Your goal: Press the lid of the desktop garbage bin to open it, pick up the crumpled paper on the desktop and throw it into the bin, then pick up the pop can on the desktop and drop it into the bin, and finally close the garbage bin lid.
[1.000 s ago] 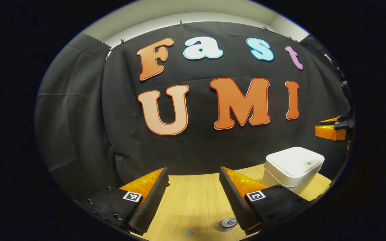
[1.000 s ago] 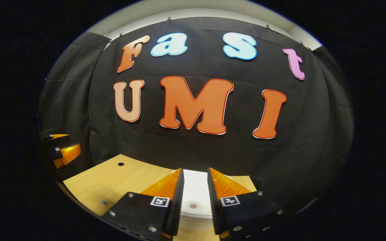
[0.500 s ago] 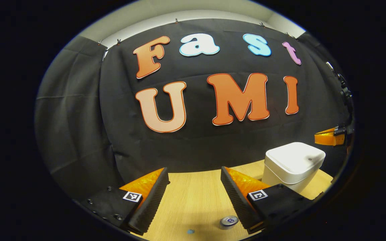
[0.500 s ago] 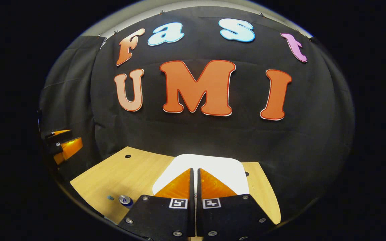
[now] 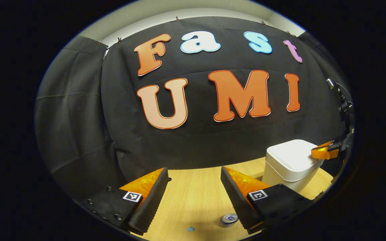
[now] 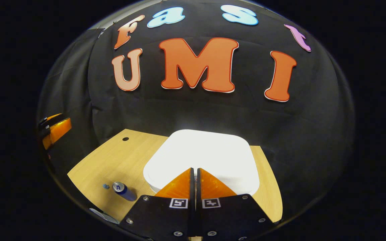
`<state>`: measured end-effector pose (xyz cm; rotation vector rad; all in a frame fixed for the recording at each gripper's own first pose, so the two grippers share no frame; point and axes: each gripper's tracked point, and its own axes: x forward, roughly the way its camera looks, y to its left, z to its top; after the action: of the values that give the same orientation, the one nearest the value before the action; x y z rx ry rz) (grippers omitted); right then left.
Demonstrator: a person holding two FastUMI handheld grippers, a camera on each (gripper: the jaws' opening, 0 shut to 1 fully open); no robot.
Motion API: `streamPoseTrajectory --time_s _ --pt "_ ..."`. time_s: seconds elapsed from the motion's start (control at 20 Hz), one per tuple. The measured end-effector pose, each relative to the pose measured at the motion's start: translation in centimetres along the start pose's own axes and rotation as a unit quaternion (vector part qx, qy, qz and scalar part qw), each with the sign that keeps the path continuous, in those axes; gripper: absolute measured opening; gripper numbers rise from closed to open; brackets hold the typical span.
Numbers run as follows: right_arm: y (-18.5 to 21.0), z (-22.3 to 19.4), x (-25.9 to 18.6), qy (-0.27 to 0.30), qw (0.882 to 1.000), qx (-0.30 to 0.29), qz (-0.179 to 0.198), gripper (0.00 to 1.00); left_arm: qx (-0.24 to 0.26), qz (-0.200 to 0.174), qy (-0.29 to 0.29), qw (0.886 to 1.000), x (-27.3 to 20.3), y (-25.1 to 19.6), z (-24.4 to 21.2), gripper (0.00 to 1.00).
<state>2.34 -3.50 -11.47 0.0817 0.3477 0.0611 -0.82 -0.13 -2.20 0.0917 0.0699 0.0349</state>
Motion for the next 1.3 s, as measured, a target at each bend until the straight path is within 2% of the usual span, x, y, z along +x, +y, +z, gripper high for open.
streamPoseTrajectory --time_s 0.2,0.4,0.6,0.9,1.15,1.25,1.3 --pt "0.1 0.2 -0.1 0.001 1.000 0.016 0.012 0.01 -0.002 -0.001 0.012 1.000 0.1 -0.6 -0.6 1.00" --pt "0.0 -0.3 -0.1 0.024 0.996 0.076 0.036 0.01 0.004 -0.002 0.012 1.000 0.1 -1.6 -0.4 0.99" --pt "0.1 0.5 -0.4 0.000 0.998 0.035 0.048 0.01 0.003 0.002 0.014 1.000 0.0 -2.2 -0.4 0.99" --pt "-0.7 1.4 0.4 -0.002 0.996 0.075 0.044 0.01 -0.015 0.035 0.023 0.999 -0.7 -1.7 -0.9 0.99" --pt "-1.2 5.7 -0.5 -0.097 0.992 0.047 0.066 0.03 -0.050 0.058 0.037 0.996 -1.4 -2.3 -2.2 0.99" --pt "-0.6 6.8 -0.8 -0.124 0.989 0.028 0.079 0.17 -0.062 0.063 0.038 0.995 -1.5 -2.1 -2.3 0.99" --pt "-0.2 7.4 -0.9 -0.140 0.986 0.017 0.083 0.29 -0.062 0.069 0.041 0.995 -1.4 -1.7 -2.4 0.99"
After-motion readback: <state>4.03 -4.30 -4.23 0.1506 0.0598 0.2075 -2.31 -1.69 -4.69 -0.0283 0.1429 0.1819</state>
